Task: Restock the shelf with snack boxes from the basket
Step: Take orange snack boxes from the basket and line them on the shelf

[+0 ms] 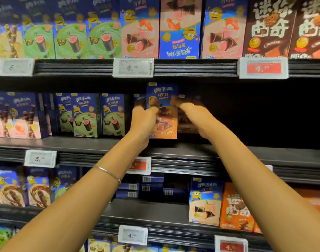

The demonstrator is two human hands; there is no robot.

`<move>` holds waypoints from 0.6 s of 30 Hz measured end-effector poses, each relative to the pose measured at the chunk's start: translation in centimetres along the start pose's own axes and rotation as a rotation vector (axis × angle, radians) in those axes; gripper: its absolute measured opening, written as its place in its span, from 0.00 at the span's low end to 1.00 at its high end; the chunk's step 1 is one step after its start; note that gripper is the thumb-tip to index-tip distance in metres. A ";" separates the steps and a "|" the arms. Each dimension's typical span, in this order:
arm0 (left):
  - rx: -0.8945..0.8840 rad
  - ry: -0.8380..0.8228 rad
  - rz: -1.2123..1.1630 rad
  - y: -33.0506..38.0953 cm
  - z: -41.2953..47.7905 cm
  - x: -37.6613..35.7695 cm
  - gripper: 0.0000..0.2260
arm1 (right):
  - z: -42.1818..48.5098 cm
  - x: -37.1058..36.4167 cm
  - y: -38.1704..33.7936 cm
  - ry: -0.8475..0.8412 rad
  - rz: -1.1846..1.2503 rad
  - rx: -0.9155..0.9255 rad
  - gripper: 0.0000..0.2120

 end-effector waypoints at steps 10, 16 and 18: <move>-0.132 -0.105 0.778 0.0 5.7 -5.4 0.22 | -1.9 8.3 1.3 0.107 -0.028 0.020 0.07; -0.268 -0.105 1.453 -0.3 9.4 -3.8 0.43 | -0.1 14.0 4.9 0.244 -0.341 -0.148 0.19; -0.241 -0.173 1.549 -0.5 10.5 -4.0 0.49 | 0.5 14.5 5.3 0.261 -0.445 -0.181 0.23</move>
Point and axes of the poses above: each hand's wrist, its own z-axis towards the middle knuckle, its own x-axis out of the back of the hand, y = z × x, the point moved 3 cm from there along z, towards the middle knuckle, and after that the axes turned 13 degrees about -y, right-handed, at the moved point
